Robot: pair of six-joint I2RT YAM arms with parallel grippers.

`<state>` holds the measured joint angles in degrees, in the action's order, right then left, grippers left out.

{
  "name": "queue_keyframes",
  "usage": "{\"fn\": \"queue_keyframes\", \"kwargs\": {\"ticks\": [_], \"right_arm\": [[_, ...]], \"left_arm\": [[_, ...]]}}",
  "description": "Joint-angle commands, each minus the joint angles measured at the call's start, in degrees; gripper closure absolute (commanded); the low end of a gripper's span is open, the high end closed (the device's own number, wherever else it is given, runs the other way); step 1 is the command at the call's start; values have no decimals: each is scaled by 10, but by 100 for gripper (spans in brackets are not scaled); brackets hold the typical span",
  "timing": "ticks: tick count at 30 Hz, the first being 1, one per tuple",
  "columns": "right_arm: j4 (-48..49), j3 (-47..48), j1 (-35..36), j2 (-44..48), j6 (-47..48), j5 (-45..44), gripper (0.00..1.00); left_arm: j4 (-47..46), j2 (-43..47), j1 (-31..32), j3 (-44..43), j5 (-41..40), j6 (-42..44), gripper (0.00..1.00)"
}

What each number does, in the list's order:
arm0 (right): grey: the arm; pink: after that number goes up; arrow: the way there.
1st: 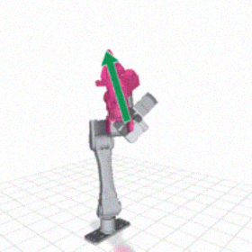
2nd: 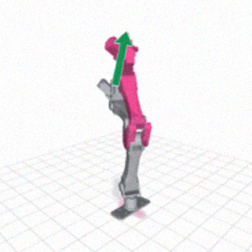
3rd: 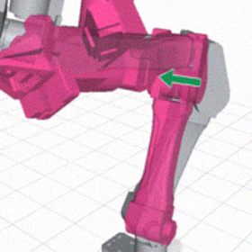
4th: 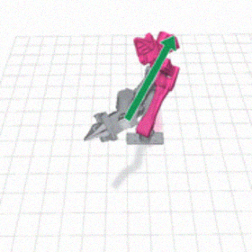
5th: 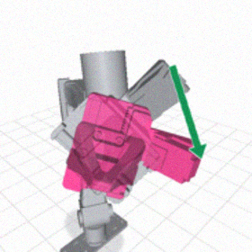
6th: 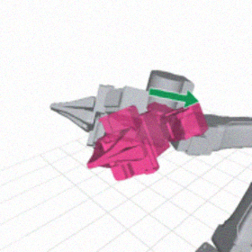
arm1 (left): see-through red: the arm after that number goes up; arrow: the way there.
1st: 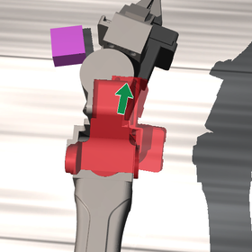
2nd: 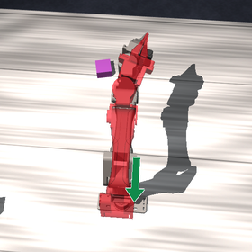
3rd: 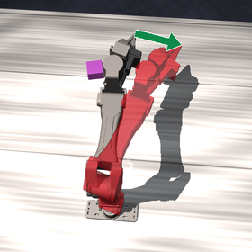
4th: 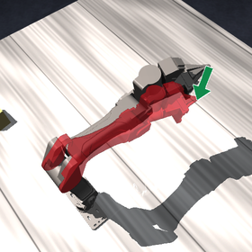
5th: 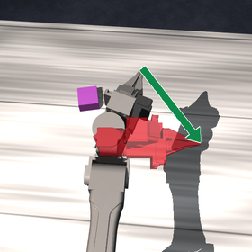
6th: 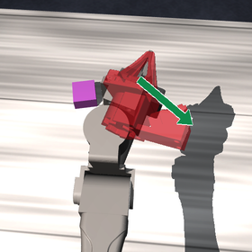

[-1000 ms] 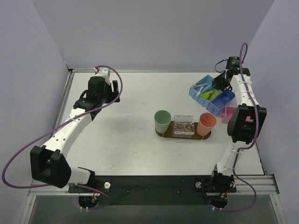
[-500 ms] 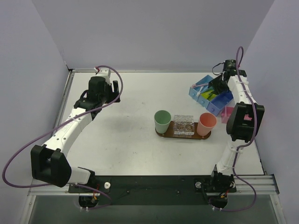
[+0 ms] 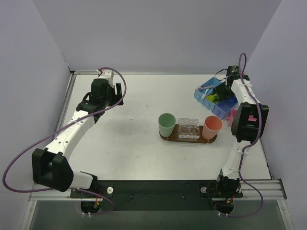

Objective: Prepare toiletry sets of a toothbrush and toothpaste on the tray

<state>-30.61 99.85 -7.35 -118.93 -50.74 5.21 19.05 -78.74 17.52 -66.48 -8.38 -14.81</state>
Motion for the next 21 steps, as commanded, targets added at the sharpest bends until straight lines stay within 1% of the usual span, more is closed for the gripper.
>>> {"fn": "queue_keyframes", "kwargs": {"ticks": [1, 10, 15, 18, 19, 21], "right_arm": [[-11, 1, 1, -16, -1, -21, 66], [-8, 17, 1, -46, -2, -19, 64], [0, 18, 1, -55, -5, -16, 65], [5, 19, 1, -59, -8, -13, 74], [6, 19, 1, -60, -9, -12, 79], [13, 19, 0, -59, -10, -10, 84]], "left_arm": [[-13, -1, -3, -29, -9, 3, 20], [-9, 0, -3, -30, -12, 5, 20], [-10, 3, -3, -28, -17, 0, 20], [-9, 5, -3, -27, -21, 0, 20], [-9, 6, -3, -26, -22, -1, 20], [-9, 9, -3, -25, -24, -2, 20]]}}
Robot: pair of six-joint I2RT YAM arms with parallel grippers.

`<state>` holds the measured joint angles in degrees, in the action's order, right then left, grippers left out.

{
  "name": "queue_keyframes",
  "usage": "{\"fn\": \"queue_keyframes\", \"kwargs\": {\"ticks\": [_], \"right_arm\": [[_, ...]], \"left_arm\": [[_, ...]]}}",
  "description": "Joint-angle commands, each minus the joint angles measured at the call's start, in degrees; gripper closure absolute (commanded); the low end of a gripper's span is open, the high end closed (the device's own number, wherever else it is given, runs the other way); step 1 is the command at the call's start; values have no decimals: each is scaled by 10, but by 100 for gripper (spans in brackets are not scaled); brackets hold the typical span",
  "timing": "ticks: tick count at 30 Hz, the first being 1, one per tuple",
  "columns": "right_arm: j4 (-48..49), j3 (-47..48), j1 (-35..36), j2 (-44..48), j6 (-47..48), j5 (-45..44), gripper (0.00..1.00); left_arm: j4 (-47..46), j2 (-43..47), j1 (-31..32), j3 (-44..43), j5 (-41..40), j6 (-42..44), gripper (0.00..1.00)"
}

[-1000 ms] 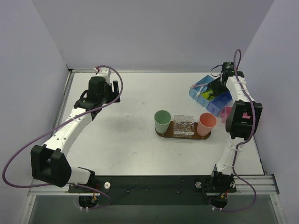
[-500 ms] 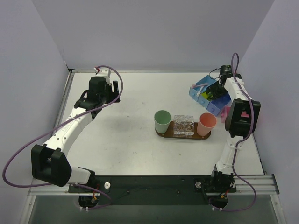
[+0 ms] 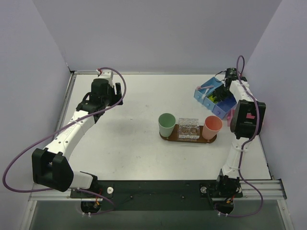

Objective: Prepare toiletry sets of a toothbrush and toothpaste on the tray

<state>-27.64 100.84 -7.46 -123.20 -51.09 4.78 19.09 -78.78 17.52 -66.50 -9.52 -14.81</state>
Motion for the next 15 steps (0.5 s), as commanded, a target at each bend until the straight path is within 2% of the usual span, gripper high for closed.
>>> {"fn": "queue_keyframes", "kwargs": {"ticks": [1, 6, 9, 15], "right_arm": [[-15, 9, 2, -15, -7, -6, 88], [-4, 8, -2, -5, -8, 0, 99], [0, 11, -2, 5, -1, -4, 99], [2, 24, 3, 12, 69, -44, 86]], "left_arm": [[-11, 10, -3, -24, -14, -4, 20], [-13, 15, -4, -19, -15, -8, 20], [-13, 16, -3, -16, -16, -11, 20], [-16, 16, -3, -12, -14, -14, 20]]}}
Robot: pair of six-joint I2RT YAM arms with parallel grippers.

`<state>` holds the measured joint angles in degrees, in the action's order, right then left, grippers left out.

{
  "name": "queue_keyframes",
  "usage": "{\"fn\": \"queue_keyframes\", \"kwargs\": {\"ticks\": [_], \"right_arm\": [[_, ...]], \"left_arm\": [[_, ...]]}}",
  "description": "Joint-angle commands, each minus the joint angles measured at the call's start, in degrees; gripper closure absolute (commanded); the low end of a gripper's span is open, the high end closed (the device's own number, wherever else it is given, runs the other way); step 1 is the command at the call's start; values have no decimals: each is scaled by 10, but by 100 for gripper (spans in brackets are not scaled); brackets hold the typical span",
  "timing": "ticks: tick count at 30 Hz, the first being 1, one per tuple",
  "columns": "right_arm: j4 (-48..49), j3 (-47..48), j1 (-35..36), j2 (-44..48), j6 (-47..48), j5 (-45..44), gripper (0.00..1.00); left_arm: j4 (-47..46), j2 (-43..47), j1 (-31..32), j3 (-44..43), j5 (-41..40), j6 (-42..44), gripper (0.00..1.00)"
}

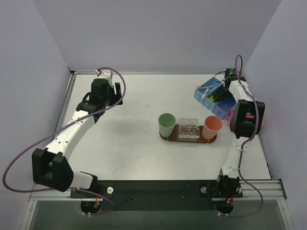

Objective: Prepare toiletry sets of a toothbrush and toothpaste on the tray

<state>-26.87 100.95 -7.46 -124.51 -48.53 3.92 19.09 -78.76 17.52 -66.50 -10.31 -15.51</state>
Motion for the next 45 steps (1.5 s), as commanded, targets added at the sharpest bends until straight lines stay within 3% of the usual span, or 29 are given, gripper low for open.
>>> {"fn": "queue_keyframes", "kwargs": {"ticks": [1, 24, 36, 40, 45], "right_arm": [[-6, 22, 2, 25, 46, -37, 84], [17, 94, -13, -51, 110, -88, 73], [-15, 123, -17, -100, 120, -52, 66], [-29, 136, -19, -110, 120, -44, 66], [-49, 144, -21, -122, 115, -22, 77]], "left_arm": [[-15, 18, -4, -12, -6, -7, 20], [-2, 18, -3, -21, -13, 7, 20], [0, 13, -4, -27, -18, 7, 20], [-2, 16, -4, -22, -26, 5, 20], [-6, 20, -3, -14, -33, 0, 20]]}}
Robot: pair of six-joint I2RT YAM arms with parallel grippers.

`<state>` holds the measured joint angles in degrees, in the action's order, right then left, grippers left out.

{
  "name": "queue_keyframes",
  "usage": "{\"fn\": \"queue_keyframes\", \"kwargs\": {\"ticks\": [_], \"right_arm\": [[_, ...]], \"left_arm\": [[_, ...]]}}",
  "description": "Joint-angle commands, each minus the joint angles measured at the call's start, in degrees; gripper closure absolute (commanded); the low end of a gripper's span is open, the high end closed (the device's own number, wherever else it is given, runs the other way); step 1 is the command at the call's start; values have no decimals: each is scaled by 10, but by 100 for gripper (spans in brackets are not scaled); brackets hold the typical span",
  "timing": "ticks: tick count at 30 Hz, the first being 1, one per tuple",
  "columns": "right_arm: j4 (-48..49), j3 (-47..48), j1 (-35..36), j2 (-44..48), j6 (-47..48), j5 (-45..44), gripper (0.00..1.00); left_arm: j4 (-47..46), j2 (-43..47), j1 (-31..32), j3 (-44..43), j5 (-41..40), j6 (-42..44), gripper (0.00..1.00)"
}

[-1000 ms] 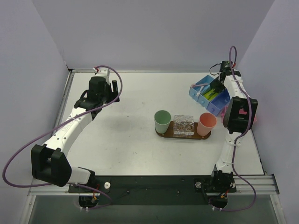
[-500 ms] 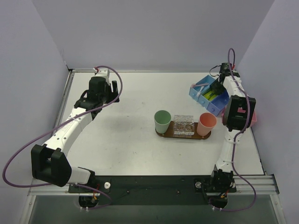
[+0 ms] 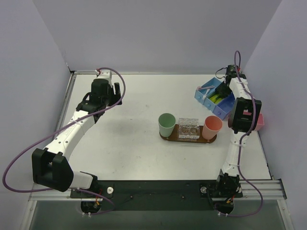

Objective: Prepare toiletry sets of a toothbrush and toothpaste on the tray

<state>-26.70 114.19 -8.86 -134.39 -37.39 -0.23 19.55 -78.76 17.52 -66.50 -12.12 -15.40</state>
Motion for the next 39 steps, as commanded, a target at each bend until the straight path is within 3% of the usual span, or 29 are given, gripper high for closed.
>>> {"fn": "queue_keyframes", "kwargs": {"ticks": [1, 4, 7, 39], "right_arm": [[-54, 11, -7, -24, 5, 20, 78], [-58, 11, -8, -26, 4, 21, 86], [-61, 9, -8, -25, 2, 21, 100], [-38, 3, -35, 178, -14, 57, 100]], "left_arm": [[-12, 21, -3, -12, -18, -2, 20], [-16, 22, -4, -7, -21, -7, 20], [-20, 23, -4, -7, -26, -9, 20], [-27, 28, -3, -57, -45, 59, 20]]}}
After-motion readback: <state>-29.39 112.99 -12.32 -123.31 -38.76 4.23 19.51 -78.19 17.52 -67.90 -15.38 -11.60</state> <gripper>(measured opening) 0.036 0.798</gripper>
